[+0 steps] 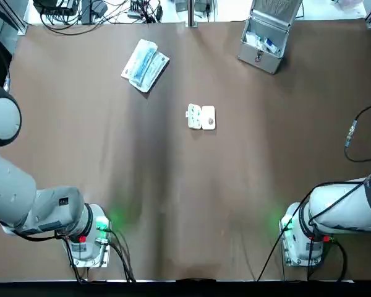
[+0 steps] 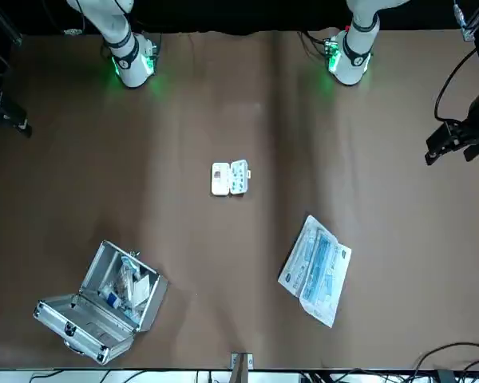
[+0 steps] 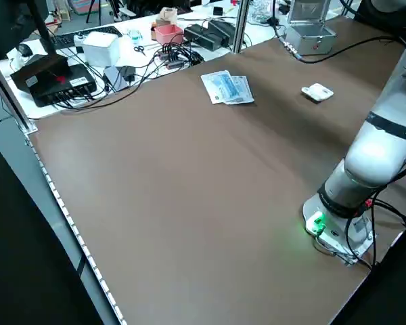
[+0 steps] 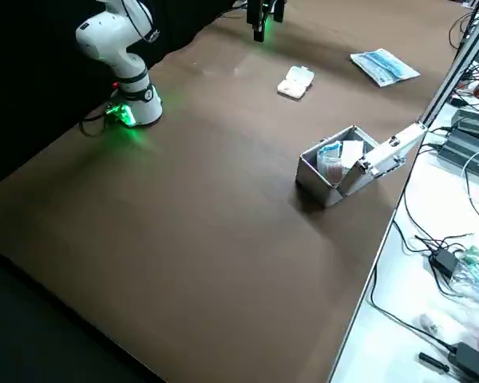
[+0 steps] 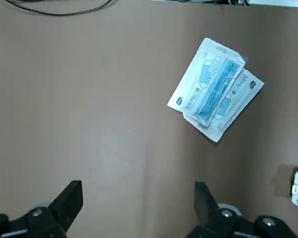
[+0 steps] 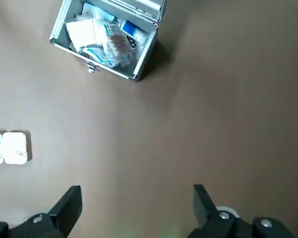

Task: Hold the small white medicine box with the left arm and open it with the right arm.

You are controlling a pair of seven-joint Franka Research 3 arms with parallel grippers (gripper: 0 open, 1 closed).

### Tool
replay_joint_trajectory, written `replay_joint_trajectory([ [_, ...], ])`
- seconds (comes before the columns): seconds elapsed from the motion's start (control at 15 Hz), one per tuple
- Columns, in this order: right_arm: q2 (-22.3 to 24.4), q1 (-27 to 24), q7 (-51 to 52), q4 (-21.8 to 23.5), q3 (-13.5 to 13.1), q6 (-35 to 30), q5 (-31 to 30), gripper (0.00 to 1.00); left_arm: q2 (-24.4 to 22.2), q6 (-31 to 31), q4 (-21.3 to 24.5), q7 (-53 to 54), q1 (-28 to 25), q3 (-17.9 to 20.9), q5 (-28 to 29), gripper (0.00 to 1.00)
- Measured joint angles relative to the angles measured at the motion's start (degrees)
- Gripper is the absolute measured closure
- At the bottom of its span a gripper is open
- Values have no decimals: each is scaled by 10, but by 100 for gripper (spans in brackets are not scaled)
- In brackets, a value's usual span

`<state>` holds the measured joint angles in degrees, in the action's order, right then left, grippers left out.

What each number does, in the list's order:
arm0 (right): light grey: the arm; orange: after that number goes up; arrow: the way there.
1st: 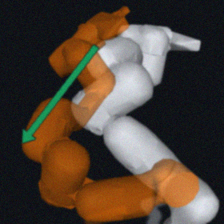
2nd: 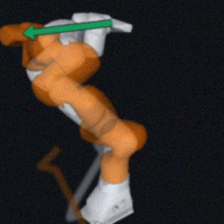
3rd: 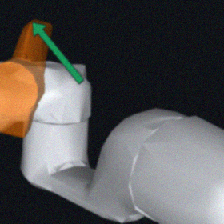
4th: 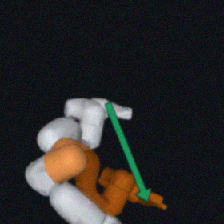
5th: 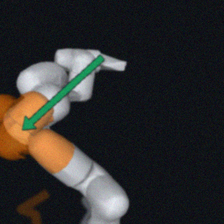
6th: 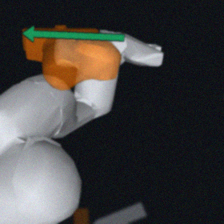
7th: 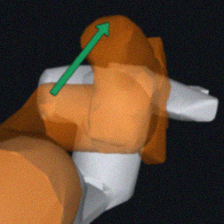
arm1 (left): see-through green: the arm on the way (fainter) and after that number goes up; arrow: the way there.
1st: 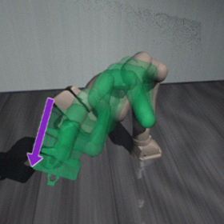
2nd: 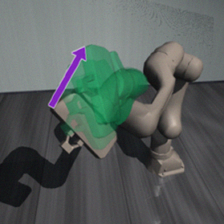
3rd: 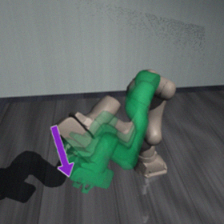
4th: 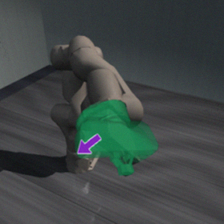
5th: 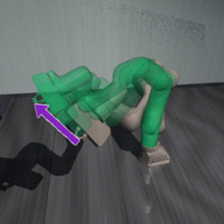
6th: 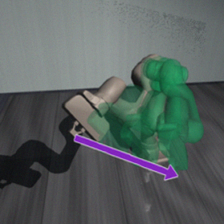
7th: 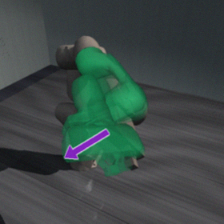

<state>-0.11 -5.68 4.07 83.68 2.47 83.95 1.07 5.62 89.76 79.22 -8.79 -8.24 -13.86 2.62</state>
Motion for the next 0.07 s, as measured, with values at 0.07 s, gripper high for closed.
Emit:
replay_joint_trajectory([
  [0.07, 0, 0, 0, 0, 0, 0, 0, 1, 0, 0, 0, 0, 0, 0, 0, 0],
])
